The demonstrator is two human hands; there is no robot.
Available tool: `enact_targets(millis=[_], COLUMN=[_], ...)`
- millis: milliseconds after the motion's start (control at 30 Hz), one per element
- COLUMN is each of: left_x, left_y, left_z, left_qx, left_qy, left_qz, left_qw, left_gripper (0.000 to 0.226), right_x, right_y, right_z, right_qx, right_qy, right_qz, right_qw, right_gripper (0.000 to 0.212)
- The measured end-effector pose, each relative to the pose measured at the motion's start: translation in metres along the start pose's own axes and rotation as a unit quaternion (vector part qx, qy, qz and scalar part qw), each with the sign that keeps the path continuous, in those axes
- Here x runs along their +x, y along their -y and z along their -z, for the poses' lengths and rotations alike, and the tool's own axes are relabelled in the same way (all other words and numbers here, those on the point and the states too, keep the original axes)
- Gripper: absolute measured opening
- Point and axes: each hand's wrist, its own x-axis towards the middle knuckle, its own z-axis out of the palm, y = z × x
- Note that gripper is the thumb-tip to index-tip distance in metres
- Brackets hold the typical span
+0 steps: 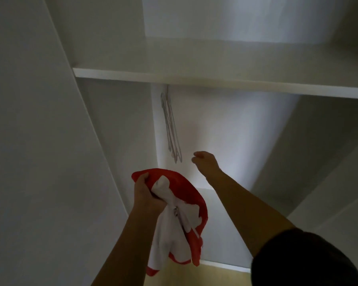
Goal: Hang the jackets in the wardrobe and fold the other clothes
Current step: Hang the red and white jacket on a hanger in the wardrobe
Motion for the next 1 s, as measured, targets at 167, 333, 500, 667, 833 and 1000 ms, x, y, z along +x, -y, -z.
enact_targets(millis=[167, 333, 500, 667, 833, 1000], left_x=[0.042, 0.07, 0.082, 0.084, 0.08, 0.059], left_y=[-0.035, -0.059, -0.068, -0.067, -0.057, -0.037], left_z=[-0.009, -0.006, -0.004, -0.002, -0.004, -0.009], left_qx=[0.024, 0.02, 0.02, 0.038, 0.035, 0.024], left_qy=[-0.006, -0.006, -0.008, -0.005, -0.005, 0.005], left_qz=[0.004, 0.0, 0.002, 0.007, 0.005, -0.004], left_qw=[1.0, 1.0, 1.0, 0.999, 0.999, 1.0], left_gripper=[0.038, 0.035, 0.037, 0.039, 0.035, 0.032], right_x=[0.058, 0.076, 0.078, 0.082, 0.075, 0.051], right_y=[0.017, 0.017, 0.029, 0.042, 0.043, 0.033], right_z=[-0.036, -0.05, -0.053, -0.042, -0.026, 0.005], right_qx=[-0.052, -0.054, -0.012, -0.007, 0.026, 0.045], right_qy=[-0.01, -0.018, -0.04, -0.113, -0.166, -0.185], right_qz=[-0.01, 0.004, 0.05, 0.106, 0.127, 0.132], right_qw=[0.999, 0.998, 0.998, 0.988, 0.978, 0.973], right_gripper=[0.038, 0.018, 0.022, 0.031, 0.031, 0.029])
